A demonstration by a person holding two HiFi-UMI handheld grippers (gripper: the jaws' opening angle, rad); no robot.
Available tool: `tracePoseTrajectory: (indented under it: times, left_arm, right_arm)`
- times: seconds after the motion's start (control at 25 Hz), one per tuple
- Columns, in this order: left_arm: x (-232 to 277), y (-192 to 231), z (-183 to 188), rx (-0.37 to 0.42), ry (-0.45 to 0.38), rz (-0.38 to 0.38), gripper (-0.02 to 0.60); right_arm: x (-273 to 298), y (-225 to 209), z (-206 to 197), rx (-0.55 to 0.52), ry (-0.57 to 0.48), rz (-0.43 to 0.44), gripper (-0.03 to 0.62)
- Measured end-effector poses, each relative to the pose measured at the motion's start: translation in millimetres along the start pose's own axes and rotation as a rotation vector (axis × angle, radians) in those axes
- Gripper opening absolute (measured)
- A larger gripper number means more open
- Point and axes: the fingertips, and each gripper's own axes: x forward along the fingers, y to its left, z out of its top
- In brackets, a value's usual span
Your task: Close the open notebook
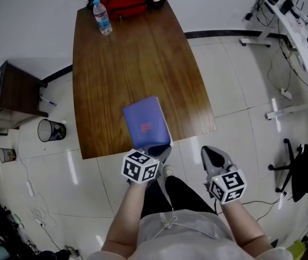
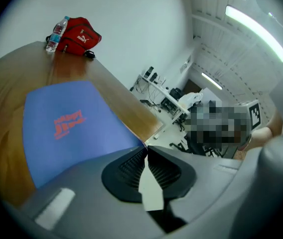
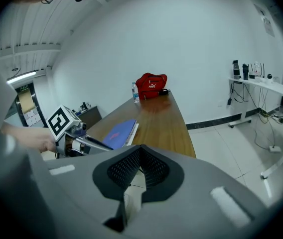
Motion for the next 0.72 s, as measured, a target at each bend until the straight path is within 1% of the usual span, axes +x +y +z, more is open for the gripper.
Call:
tracePoseTrajectory:
  times: [0.04,0.12,0.32,0.4,0.44,0.48,0.52,0.56,0.64,0.72]
  left_arm:
    - [2.5,2.3,-4.9,0.017,0.030,0.008,0.028]
    - [5.5,6.4,-12.6,0.036,0.064,0.026,0.028]
    - [11.0,12.2,-23.9,0.033,0.078,0.062,0.044]
    - [13.0,10.9,-23.7,0.029,0.074,0.059,0.063]
    - [13.5,8.7,-22.6,0.019,0.068,0.052,0.086]
    - [13.1,5.4,-20.4,0.009,0.058,0.044,0.125]
    - [11.3,1.3,-17.1,0.004,0.046,0.039,0.179]
    - [7.6,-3.8,-12.9,0.007,0.034,0.037,0.205]
    - [-5.1,-16.3,-1.2,0.029,0.004,0.037,0.209]
    - [-25.3,-28.0,14.5,0.054,-0.050,0.051,0.215]
  right_arm:
    - [2.5,-0.6,-2.5,0.004,0.005,0.001,0.006]
    - [7.3,-1.6,-7.3,0.014,0.012,0.002,0.006]
    - [17.1,-2.9,-14.3,0.032,0.024,0.006,0.006]
    - [20.3,-2.8,-13.9,0.029,0.024,0.010,0.006]
    - [21.1,-2.5,-13.0,0.027,0.023,0.013,0.006]
    - [21.3,-1.9,-11.4,0.024,0.020,0.017,0.006]
    - [20.9,-0.7,-9.0,0.020,0.017,0.023,0.006]
    - [20.1,0.9,-5.8,0.015,0.012,0.028,0.006]
    - [17.8,5.1,2.2,0.003,-0.001,0.042,0.006]
    - [16.3,10.4,11.4,-0.014,-0.016,0.058,0.006]
